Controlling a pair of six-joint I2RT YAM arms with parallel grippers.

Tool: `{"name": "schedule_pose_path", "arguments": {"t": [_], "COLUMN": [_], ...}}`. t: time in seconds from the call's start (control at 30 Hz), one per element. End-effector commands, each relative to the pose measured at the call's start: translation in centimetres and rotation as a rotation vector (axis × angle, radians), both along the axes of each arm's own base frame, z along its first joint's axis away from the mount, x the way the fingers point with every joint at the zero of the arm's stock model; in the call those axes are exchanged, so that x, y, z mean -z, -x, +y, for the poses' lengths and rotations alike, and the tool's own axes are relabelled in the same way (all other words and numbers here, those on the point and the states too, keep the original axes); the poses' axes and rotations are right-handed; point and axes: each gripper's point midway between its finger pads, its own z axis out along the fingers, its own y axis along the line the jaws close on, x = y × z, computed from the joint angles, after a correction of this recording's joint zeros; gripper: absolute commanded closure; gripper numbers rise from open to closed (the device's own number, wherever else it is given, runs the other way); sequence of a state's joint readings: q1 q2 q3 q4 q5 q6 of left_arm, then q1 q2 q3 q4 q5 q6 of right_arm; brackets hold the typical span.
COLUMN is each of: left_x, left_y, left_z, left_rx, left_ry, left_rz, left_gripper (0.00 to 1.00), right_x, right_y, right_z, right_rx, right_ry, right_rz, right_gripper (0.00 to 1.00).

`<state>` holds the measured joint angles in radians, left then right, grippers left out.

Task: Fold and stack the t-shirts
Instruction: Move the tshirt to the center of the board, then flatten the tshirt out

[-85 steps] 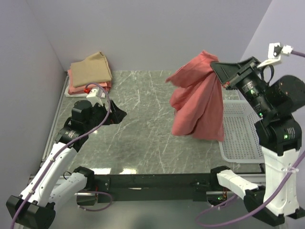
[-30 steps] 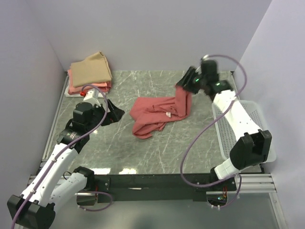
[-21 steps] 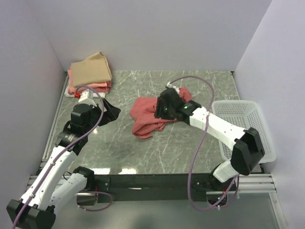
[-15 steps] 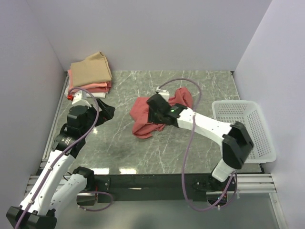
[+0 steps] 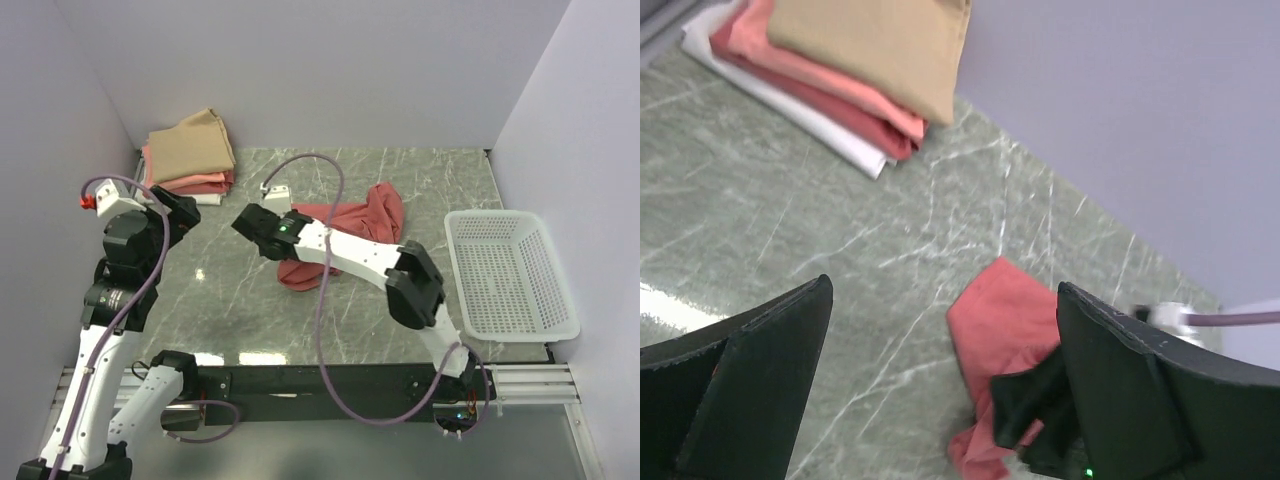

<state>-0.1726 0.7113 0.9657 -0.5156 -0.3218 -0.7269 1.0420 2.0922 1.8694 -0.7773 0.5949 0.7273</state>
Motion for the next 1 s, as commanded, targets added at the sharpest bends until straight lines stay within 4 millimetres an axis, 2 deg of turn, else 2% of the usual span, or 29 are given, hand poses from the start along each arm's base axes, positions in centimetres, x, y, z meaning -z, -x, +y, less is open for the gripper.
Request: {"name": "schedule_pose_path", "arguments": {"t": [0.0, 0.03, 0.1, 0.33, 0.53, 0.57, 0.63, 0.67, 0.7, 0.73, 0.77, 0.8, 0.83, 0.87, 0.9, 0.93, 0.97], "left_x": [-2.7, -3.0, -3.2, -3.0, -2.2, -2.0, -1.9, -1.5, -1.3, -1.2, -0.7, -0.5, -0.2, 0.5, 0.8, 1.1, 1.9], "left_y": [-0.2, -0.3, -0.4, -0.4, -0.4, -0.4, -0.5, -0.6, -0.7, -0.7, -0.9, -0.9, -1.0, -1.2, -1.3, -1.4, -1.5], "left_z": [0.6, 0.5, 0.3, 0.1, -0.4, -0.5, -0.7, -0.7, -0.8, -1.0, -1.2, -1.4, -1.6, -2.1, -2.4, -2.8, -3.5], "left_rx": [-0.03, -0.024, -0.016, 0.005, 0.027, 0.031, 0.041, 0.046, 0.05, 0.06, 0.068, 0.077, 0.085, 0.112, 0.127, 0.146, 0.181], "left_ry": [0.026, 0.033, 0.039, 0.046, 0.057, 0.057, 0.062, 0.062, 0.062, 0.068, 0.069, 0.073, 0.074, 0.084, 0.089, 0.1, 0.114], "left_rz": [-0.061, -0.07, -0.075, -0.075, -0.064, -0.061, -0.06, -0.053, -0.048, -0.047, -0.035, -0.031, -0.025, -0.014, -0.009, -0.006, 0.0], "left_gripper": [0.01, 0.01, 0.0, 0.01, 0.01, 0.0, 0.01, 0.0, 0.01, 0.01, 0.0, 0.0, 0.0, 0.0, 0.01, 0.0, 0.01], "right_x": [0.0, -0.6, 0.0, 2.3, 2.5, 1.8, 2.4, 1.4, 1.9, 1.6, 0.3, 0.8, 0.5, -1.0, -0.5, -0.8, -2.6], "right_y": [-0.8, -0.9, -1.0, -0.1, 1.3, 1.5, 2.2, 2.3, 2.8, 3.0, 3.2, 3.6, 3.8, 3.9, 4.3, 4.4, 4.1], "right_z": [-1.4, -0.6, -0.6, -2.3, -3.8, -4.1, -5.1, -5.1, -6.0, -6.4, -6.5, -7.5, -7.9, -8.0, -9.0, -9.2, -9.5], "right_rx": [0.038, 0.027, 0.029, 0.019, 0.015, 0.024, 0.019, 0.02, 0.021, 0.027, 0.037, 0.043, 0.05, 0.058, 0.058, 0.056, 0.07], "right_ry": [0.155, 0.147, 0.202, 0.325, 0.366, 0.353, 0.365, 0.324, 0.338, 0.327, 0.279, 0.292, 0.277, 0.216, 0.216, 0.19, 0.116], "right_rz": [-0.04, -0.051, -0.048, -0.016, 0.004, -0.001, 0.018, 0.006, 0.017, 0.014, -0.003, 0.006, 0.002, -0.015, -0.002, -0.004, -0.031], "right_gripper": [0.4, 0.4, 0.39, 0.4, 0.44, 0.46, 0.57, 0.63, 0.78, 0.85, 0.9, 0.97, 1.0, 1.0, 1.0, 1.0, 1.0]}}
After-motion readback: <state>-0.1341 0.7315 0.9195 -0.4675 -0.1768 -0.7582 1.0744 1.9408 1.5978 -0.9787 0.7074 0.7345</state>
